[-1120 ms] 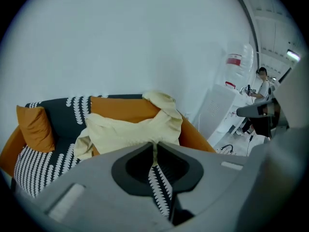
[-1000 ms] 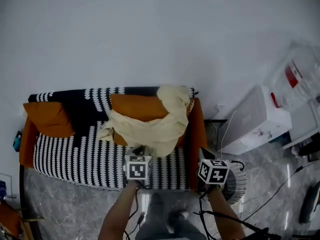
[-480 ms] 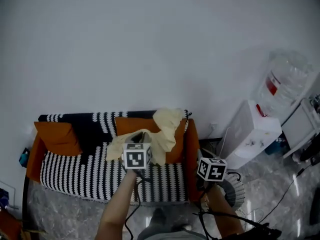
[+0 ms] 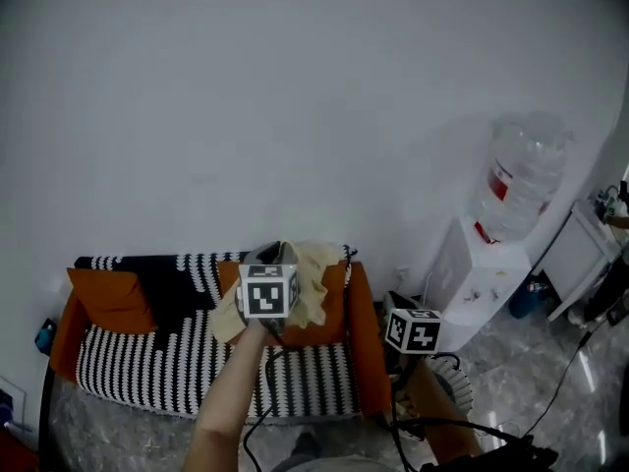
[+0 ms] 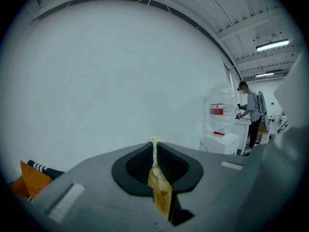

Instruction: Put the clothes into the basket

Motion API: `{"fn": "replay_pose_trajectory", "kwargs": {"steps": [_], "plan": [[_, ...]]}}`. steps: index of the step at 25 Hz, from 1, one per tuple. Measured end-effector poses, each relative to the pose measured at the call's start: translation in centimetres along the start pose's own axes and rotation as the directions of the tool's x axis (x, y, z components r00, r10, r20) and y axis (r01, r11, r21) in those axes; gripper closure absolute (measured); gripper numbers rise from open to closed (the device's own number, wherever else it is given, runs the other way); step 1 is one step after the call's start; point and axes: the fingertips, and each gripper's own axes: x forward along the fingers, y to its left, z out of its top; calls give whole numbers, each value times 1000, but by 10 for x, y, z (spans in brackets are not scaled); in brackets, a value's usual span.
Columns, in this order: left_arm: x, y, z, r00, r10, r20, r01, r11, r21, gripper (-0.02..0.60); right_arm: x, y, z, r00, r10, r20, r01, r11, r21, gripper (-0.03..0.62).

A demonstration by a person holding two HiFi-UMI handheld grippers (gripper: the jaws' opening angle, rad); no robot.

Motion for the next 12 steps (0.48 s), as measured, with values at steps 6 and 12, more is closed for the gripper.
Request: {"fn": "replay_pose_trajectory", "kwargs": {"steps": [6, 12], "plan": [[-9, -42, 52, 997, -30, 65, 28, 999, 33, 549, -36, -32, 24, 998, -28, 55, 28, 1000, 4, 591], [-28, -81, 83, 992, -50, 119, 45, 998, 43, 549, -73, -56, 36, 996, -36, 82, 35, 999, 7, 591]]}}
